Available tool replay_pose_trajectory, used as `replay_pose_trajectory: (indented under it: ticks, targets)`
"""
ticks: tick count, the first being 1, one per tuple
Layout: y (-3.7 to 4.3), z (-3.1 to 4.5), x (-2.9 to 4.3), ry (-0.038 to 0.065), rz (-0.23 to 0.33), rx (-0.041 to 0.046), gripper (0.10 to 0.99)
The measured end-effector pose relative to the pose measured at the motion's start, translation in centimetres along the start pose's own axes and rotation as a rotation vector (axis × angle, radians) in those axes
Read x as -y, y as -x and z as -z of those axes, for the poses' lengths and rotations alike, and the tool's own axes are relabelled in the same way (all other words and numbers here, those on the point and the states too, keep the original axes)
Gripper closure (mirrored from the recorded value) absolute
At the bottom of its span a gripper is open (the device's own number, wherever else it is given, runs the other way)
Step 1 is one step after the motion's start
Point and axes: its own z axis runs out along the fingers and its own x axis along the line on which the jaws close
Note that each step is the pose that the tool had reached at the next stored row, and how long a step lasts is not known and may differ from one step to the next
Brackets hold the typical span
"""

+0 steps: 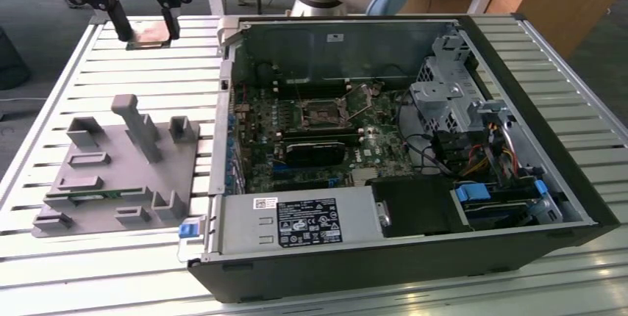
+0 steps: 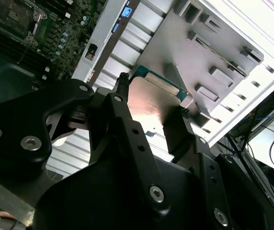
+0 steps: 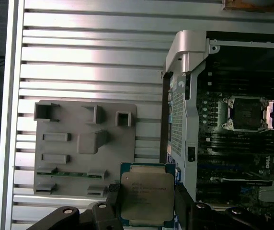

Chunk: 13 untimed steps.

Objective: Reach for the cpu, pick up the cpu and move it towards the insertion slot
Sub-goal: 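Pick up the cpu and move it towards the insertion slot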

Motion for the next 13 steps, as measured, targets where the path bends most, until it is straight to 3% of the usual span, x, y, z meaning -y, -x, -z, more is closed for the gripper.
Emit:
replay_pose_trajectory:
  ticks: [13]
  targets:
    - [1.46, 0.01, 0.04, 0.0, 0.0, 0.0, 0.545]
